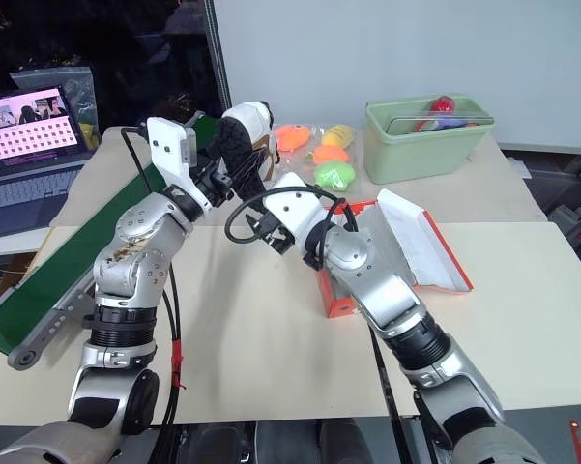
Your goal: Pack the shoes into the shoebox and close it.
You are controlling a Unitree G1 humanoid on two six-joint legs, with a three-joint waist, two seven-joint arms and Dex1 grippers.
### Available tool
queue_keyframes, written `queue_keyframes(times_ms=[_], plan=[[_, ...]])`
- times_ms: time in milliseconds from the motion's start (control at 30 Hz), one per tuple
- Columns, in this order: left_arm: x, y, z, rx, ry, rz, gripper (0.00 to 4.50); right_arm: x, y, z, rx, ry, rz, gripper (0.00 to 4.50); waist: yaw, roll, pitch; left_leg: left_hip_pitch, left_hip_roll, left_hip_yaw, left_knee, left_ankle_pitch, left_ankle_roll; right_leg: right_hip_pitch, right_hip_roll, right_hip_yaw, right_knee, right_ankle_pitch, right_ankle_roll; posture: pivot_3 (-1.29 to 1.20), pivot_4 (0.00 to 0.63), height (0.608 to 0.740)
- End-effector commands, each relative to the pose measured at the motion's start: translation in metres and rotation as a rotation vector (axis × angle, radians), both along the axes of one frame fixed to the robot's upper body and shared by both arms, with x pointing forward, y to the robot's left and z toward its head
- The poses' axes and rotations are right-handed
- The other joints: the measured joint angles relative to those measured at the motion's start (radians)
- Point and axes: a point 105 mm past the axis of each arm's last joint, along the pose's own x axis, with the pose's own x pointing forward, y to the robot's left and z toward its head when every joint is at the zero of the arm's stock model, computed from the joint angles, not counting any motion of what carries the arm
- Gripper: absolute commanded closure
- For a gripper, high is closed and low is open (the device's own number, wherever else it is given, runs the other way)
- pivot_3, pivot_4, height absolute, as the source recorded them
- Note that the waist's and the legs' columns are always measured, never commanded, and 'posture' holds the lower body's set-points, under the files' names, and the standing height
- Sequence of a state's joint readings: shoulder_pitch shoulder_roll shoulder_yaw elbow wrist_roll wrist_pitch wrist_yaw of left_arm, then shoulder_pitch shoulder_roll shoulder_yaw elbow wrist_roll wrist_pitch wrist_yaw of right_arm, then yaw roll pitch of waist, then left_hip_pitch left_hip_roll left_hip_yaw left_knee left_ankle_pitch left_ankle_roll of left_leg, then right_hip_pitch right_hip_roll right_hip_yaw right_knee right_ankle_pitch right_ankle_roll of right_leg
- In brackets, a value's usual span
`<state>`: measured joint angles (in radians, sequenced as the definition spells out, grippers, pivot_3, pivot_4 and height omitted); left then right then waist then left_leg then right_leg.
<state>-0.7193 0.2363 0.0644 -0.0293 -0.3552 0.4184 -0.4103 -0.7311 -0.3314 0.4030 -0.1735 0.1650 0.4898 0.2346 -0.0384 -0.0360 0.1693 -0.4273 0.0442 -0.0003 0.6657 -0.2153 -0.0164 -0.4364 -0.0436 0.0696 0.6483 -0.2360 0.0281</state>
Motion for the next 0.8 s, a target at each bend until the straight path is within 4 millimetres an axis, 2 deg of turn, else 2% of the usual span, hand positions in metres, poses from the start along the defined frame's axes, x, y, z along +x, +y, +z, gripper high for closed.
queue_keyframes(times_ms=[33,167,433,533,567,800], plan=[[-0.014,-0.013,0.016,0.005,-0.077,-0.059,0.8,0.006,0.0,0.02,0.094,-0.012,-0.02,0.0,0.0,0.0,0.0,0.0,0.0,0.0,0.0,0.0,0.0,0.0,0.0,0.0,0.0,0.0,0.0,0.0,0.15,0.729],[-0.019,-0.016,0.013,0.024,-0.078,-0.074,0.8,0.018,-0.01,0.017,0.12,0.02,-0.072,0.0,0.0,0.0,0.0,0.0,0.0,0.0,0.0,0.0,0.0,0.0,-0.001,0.0,0.0,0.0,0.0,0.0,0.15,0.729],[-0.021,-0.018,0.01,0.029,-0.072,-0.078,0.8,0.02,-0.009,0.018,0.19,0.067,-0.055,0.0,-0.001,0.0,0.0,0.0,0.0,0.0,0.0,0.0,0.0,0.0,0.0,0.0,0.001,0.0,0.0,0.0,0.15,0.729],[-0.021,-0.018,0.008,0.032,-0.065,-0.078,0.86,0.02,-0.01,0.02,0.199,0.063,-0.052,0.67,-0.002,0.0,0.0,0.001,0.0,0.0,0.0,0.0,0.0,0.0,0.0,0.0,0.001,0.0,0.0,0.0,0.15,0.729],[-0.021,-0.018,0.008,0.034,-0.063,-0.078,0.86,0.02,-0.01,0.02,0.201,0.062,-0.053,1.13,-0.002,0.0,0.0,0.001,0.0,0.0,0.0,0.0,0.0,0.0,0.0,0.0,0.001,0.0,0.0,0.0,0.15,0.729],[-0.021,-0.017,0.005,0.033,-0.056,-0.076,0.86,0.018,-0.011,0.022,0.213,0.059,-0.053,3.36,-0.002,0.0,0.0,0.001,0.0,0.0,0.0,0.0,0.0,0.0,0.0,0.0,0.001,0.0,0.0,0.0,0.15,0.729]])
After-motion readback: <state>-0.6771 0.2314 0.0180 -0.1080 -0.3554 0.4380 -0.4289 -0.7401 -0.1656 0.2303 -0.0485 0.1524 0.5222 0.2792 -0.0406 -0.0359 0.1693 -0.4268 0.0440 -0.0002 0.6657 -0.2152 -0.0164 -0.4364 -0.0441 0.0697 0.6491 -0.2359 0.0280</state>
